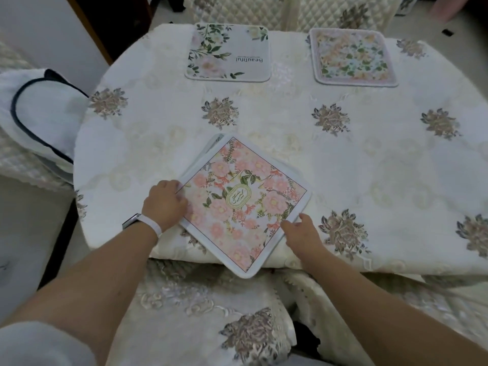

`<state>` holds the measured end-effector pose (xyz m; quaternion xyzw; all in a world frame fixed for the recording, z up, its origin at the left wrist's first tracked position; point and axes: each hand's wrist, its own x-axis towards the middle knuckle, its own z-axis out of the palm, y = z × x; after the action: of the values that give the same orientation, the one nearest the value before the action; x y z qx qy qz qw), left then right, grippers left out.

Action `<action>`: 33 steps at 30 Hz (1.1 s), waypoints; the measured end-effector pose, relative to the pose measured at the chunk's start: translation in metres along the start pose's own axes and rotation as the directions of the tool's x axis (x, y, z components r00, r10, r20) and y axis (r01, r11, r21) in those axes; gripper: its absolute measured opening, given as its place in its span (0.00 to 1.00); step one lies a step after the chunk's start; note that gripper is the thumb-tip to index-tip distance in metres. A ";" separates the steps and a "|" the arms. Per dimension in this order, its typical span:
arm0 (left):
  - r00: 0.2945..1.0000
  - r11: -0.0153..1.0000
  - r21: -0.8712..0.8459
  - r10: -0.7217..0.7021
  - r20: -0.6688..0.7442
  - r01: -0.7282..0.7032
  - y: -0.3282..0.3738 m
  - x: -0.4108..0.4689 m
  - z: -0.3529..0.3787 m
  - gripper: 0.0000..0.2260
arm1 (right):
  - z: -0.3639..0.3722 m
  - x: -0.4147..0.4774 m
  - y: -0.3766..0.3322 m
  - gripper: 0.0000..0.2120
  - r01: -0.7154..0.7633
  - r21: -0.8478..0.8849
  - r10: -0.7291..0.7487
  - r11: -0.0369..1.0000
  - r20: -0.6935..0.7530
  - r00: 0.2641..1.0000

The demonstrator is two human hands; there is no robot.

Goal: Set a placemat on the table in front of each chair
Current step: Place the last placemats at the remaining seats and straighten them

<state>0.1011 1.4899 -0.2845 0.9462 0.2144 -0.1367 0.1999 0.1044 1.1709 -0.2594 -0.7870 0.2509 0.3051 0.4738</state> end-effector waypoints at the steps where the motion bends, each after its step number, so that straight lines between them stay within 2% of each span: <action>1: 1.000 1.000 -0.017 0.006 -0.019 -0.006 -0.002 0.001 0.002 0.17 | 0.004 0.002 -0.001 0.25 -0.021 0.061 0.022 0.998 -0.019 1.000; 6: 0.998 0.997 -0.072 0.008 -0.060 -0.012 -0.017 0.006 0.011 0.18 | 0.015 0.007 -0.003 0.14 -0.057 0.263 0.076 0.963 -0.061 0.995; 9: 0.997 0.969 -0.236 -0.081 -0.009 0.076 -0.009 0.001 0.000 0.17 | 0.020 0.006 -0.007 0.06 -0.044 0.303 0.062 0.952 -0.049 0.997; 11: 0.987 0.913 -0.379 -0.157 0.021 0.153 -0.007 -0.004 -0.002 0.17 | 0.022 0.003 -0.009 0.06 -0.026 0.294 0.044 0.955 -0.055 0.998; 13: 0.972 0.837 -0.503 -0.234 0.024 0.213 -0.005 -0.009 -0.001 0.12 | 0.022 0.002 -0.011 0.07 0.012 0.272 0.012 0.962 -0.086 0.996; 16: 0.939 0.618 -0.738 -0.339 0.062 0.272 0.000 -0.019 0.003 0.08 | 0.019 -0.001 -0.012 0.08 0.087 0.243 -0.051 0.966 -0.153 0.987; 18: 0.912 0.383 -0.869 -0.376 0.164 0.314 0.007 -0.030 0.005 0.10 | 0.019 -0.003 -0.012 0.09 0.113 0.256 -0.067 0.960 -0.182 0.981; 20: 0.898 0.192 -0.915 -0.345 0.275 0.354 0.016 -0.043 0.012 0.11 | 0.019 -0.005 -0.011 0.09 0.114 0.284 -0.055 0.952 -0.208 0.977; 21: 0.897 0.155 -0.918 -0.322 0.302 0.365 0.024 -0.052 0.016 0.10 | 0.019 -0.005 -0.010 0.09 0.111 0.307 -0.045 0.945 -0.214 0.976; 24: 0.905 0.143 -0.911 -0.249 0.345 0.387 0.051 -0.079 0.033 0.09 | 0.020 -0.007 -0.008 0.10 0.088 0.395 -0.002 0.914 -0.213 0.977; 27: 0.922 0.149 -0.913 -0.136 0.362 0.380 0.080 -0.100 0.051 0.15 | 0.022 -0.014 -0.006 0.11 0.070 0.460 0.020 0.885 -0.186 0.982; 31: 0.932 0.116 -0.930 -0.143 0.332 0.349 0.100 -0.109 0.057 0.14 | 0.008 -0.023 -0.003 0.11 0.084 0.518 0.005 0.851 -0.168 0.986; 33: 0.944 0.117 -0.938 -0.081 0.319 0.327 0.103 -0.108 0.048 0.14 | -0.007 -0.024 -0.001 0.10 0.097 0.560 -0.001 0.823 -0.169 0.986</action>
<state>0.0459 1.3456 -0.2562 0.5289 0.3592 -0.0789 0.7649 0.0901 1.1677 -0.2393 -0.6393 0.3470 0.1400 0.6718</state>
